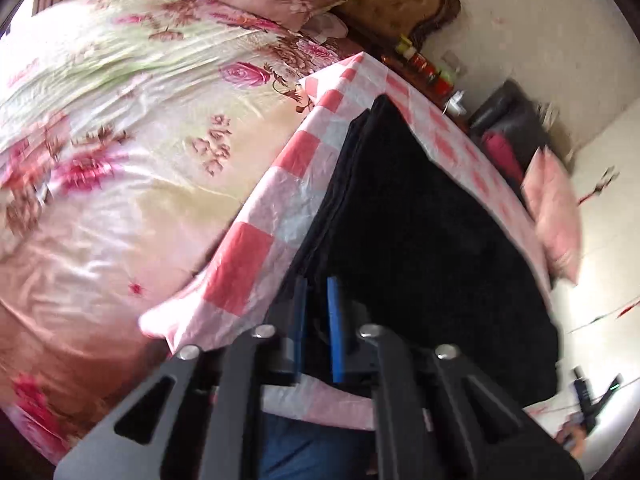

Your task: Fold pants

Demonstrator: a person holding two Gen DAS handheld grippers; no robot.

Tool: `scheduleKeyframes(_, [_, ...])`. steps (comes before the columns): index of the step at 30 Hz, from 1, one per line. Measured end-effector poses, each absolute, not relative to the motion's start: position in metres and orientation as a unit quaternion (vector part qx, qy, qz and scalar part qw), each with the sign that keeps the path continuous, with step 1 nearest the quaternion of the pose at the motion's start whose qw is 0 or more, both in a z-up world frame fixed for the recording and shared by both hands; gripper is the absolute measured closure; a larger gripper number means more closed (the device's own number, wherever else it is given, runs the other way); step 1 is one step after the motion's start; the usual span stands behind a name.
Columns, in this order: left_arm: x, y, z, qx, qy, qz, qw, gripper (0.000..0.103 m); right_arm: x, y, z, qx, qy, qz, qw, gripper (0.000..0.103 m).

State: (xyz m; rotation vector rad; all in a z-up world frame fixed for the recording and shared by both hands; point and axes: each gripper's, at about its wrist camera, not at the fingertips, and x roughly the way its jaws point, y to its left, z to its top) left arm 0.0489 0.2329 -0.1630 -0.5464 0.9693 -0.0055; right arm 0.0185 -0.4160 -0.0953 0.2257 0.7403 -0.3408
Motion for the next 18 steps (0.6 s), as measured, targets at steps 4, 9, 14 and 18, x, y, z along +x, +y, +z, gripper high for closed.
scheduleKeyframes(4, [0.029,0.24,-0.144,-0.277,0.423,-0.008,0.863,0.095,0.03,-0.384,-0.107,0.078,0.381,-0.122,0.913,0.019])
scheduleKeyframes(9, [0.016,0.25,-0.165,-0.307,0.431,0.001,0.848,0.092,0.046,-0.373,-0.133,0.055,0.425,-0.129,0.894,0.019])
scheduleKeyframes(14, [0.004,0.258,-0.176,-0.357,0.406,-0.019,0.841,0.056,0.05,-0.366,-0.154,0.025,0.443,-0.129,0.887,0.018])
scheduleKeyframes(18, [-0.002,0.266,-0.192,-0.409,0.409,-0.023,0.815,0.056,0.054,-0.366,-0.154,0.022,0.451,-0.131,0.882,0.017])
